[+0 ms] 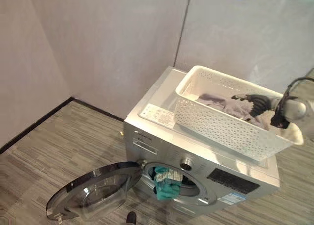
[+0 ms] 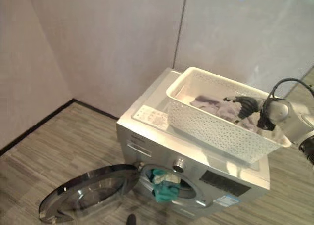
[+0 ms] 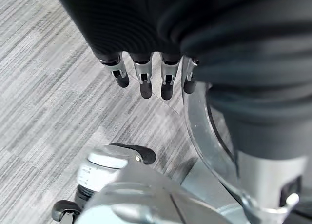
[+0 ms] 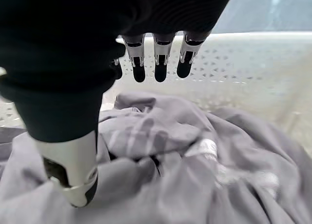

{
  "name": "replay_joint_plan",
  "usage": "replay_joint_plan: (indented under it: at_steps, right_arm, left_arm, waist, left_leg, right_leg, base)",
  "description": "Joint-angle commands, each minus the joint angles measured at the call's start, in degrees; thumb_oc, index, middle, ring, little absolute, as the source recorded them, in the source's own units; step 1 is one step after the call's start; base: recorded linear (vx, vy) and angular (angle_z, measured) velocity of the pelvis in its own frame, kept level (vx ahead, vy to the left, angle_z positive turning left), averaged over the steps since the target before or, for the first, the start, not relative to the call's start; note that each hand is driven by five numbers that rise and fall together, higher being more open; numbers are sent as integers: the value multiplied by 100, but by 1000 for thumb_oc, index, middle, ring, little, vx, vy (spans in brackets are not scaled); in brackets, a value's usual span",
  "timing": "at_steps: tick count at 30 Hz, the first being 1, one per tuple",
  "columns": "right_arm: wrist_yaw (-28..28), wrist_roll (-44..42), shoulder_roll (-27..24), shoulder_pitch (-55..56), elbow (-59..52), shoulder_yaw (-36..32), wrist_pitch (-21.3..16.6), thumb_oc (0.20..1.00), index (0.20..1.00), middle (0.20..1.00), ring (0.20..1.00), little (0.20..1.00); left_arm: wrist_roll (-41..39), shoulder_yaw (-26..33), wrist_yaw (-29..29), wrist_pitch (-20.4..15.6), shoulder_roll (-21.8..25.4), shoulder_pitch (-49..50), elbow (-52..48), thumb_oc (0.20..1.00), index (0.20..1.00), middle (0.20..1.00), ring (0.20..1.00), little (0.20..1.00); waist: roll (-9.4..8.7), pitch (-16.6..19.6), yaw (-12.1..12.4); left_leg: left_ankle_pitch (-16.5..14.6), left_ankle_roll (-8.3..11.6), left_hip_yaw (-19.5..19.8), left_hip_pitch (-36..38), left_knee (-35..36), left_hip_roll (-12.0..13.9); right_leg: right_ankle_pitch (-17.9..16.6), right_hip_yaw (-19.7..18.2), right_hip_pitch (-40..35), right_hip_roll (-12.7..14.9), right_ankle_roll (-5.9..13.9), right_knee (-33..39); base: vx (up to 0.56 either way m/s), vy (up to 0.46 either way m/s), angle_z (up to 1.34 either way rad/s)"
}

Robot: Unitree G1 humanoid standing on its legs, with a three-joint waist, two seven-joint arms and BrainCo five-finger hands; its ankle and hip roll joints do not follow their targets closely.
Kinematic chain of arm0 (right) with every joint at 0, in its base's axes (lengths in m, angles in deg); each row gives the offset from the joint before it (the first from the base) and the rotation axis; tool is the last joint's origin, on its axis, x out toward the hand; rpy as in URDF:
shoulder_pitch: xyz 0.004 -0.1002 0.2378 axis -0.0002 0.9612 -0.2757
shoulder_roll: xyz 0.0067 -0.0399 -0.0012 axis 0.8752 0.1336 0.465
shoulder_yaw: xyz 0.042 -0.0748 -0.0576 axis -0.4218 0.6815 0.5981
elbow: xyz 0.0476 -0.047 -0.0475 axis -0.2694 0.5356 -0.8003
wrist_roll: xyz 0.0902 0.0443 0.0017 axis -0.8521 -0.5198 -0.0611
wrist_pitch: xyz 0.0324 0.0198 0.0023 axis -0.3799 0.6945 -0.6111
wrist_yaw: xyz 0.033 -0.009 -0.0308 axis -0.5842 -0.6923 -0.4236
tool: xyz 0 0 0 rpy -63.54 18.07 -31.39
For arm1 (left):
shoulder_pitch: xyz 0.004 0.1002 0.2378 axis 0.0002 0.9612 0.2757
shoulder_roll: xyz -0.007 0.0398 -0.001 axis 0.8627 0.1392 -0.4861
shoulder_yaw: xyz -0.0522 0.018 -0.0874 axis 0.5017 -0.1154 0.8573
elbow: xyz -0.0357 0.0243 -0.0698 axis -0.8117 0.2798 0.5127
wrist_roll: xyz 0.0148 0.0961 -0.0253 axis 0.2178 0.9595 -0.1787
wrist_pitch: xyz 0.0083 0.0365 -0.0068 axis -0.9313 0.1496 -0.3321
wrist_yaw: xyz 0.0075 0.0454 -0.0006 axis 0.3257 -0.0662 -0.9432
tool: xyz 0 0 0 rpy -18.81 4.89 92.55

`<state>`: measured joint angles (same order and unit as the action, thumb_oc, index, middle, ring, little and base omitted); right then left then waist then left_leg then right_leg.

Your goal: Grab the laundry basket,head to the washer,open it,put in the laundry and shut it.

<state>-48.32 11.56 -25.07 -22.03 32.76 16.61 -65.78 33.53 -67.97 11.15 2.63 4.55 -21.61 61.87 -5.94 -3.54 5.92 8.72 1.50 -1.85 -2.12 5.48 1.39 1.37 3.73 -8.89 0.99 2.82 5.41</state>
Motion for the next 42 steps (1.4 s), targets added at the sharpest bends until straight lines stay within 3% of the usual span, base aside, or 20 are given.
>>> replay_joint_plan:
  at_steps: [1,10,17,20,22,27,42]
  right_arm:
    - [193,179,-135,-677,410,139,81,1000,1000,1000,1000,1000]
    - [224,949,199,-542,1274,125,173,1000,1000,1000,1000,1000]
    - [271,1189,741,-133,1816,-144,260,1000,1000,1000,1000,1000]
    - [422,1164,1191,26,1888,-253,260,1000,1000,1000,1000,1000]
    - [424,1165,1194,26,1892,-253,258,1000,1000,1000,1000,1000]
    - [644,1381,2092,-87,3028,-249,342,1000,1000,1000,1000,1000]
    - [665,1587,2730,243,3791,-467,505,1000,1000,1000,1000,1000]
  left_arm:
    - [-72,-65,-65,-114,122,-127,157,1000,1000,1000,1000,1000]
    - [-160,-99,-72,-93,91,-49,109,1000,1000,1000,1000,1000]
    - [-221,-297,-65,-107,113,-136,-69,1000,1000,1000,1000,1000]
    - [-308,-343,-137,-166,151,-202,-174,1000,1000,1000,1000,1000]
    - [-308,-342,-136,-167,153,-202,-173,1000,1000,1000,1000,1000]
    - [-596,-378,-341,-277,226,-428,-410,1000,1000,1000,1000,1000]
    - [-654,-715,-361,-296,237,-668,-754,1000,1000,1000,1000,1000]
  waist:
    - [-162,104,167]
    - [-190,-46,324]
    - [-165,-312,451]
    - [-114,-575,544]
    - [-116,-572,543]
    - [-57,-922,780]
    - [73,-1175,885]
  left_leg:
    - [-616,474,284,40,-48,565]
    - [-595,466,375,-38,-48,561]
    - [-506,460,486,-274,-48,567]
    - [-442,454,552,-482,-63,569]
    - [-442,454,552,-486,-63,569]
    - [-334,475,550,-855,-64,566]
    - [-292,489,543,-1130,-62,509]
  right_leg:
    - [228,493,152,810,628,-323]
    - [244,578,163,799,619,-314]
    - [253,629,323,772,601,-326]
    - [237,640,499,744,588,-334]
    - [238,640,503,745,588,-336]
    - [110,689,795,735,591,-246]
    - [37,751,974,758,592,-114]
  base:
    - [12,-4,13]
    - [0,0,0]
    - [-15,-21,8]
    - [-54,-20,2]
    - [-44,-15,0]
    - [-44,-14,-10]
    - [3,-2,-2]
